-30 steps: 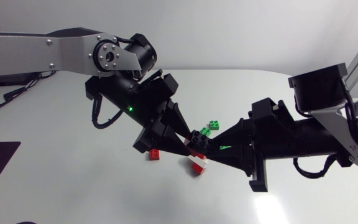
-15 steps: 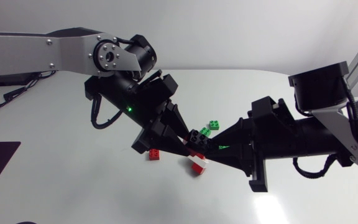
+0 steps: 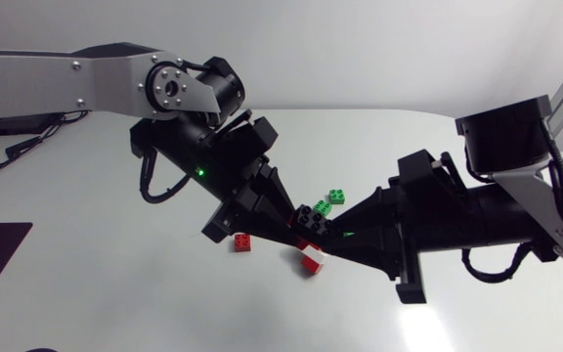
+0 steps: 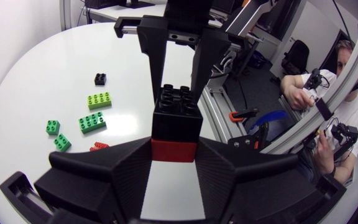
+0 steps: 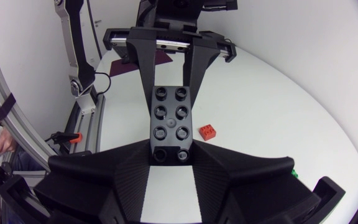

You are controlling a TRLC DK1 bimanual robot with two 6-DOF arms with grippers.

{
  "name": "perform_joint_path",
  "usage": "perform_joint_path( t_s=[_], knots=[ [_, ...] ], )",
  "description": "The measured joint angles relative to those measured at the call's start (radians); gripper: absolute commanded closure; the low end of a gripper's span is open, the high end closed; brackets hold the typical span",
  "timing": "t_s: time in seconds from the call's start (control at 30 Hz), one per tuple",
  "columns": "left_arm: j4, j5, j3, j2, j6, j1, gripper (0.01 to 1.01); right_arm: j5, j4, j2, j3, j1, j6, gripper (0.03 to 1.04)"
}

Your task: Separate the duplo bricks

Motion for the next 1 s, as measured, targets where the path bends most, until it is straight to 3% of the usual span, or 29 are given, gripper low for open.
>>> perform_joint_path(
  t_s=[0.43, 0.63, 0.77, 1.0],
  knots=[
    [-0.027, 0.02, 0.001, 0.0, 0.034, 0.001, 0.68, -0.106, 0.002, 0.006, 0.043, -0.06, 0.021, 0.75],
    [-0.019, 0.006, 0.001, 0.0, 0.066, 0.092, 0.68, -0.12, 0.0, -0.02, 0.043, -0.129, 0.026, 0.75],
    [0.094, -0.046, -0.024, 0.0, 0.074, 0.183, 0.679, -0.122, -0.004, -0.066, 0.042, -0.151, 0.025, 0.75],
    [0.396, -0.15, -0.159, 0.076, 0.037, 0.286, 0.679, -0.115, -0.011, -0.117, 0.028, -0.156, 0.026, 0.75]
  ],
)
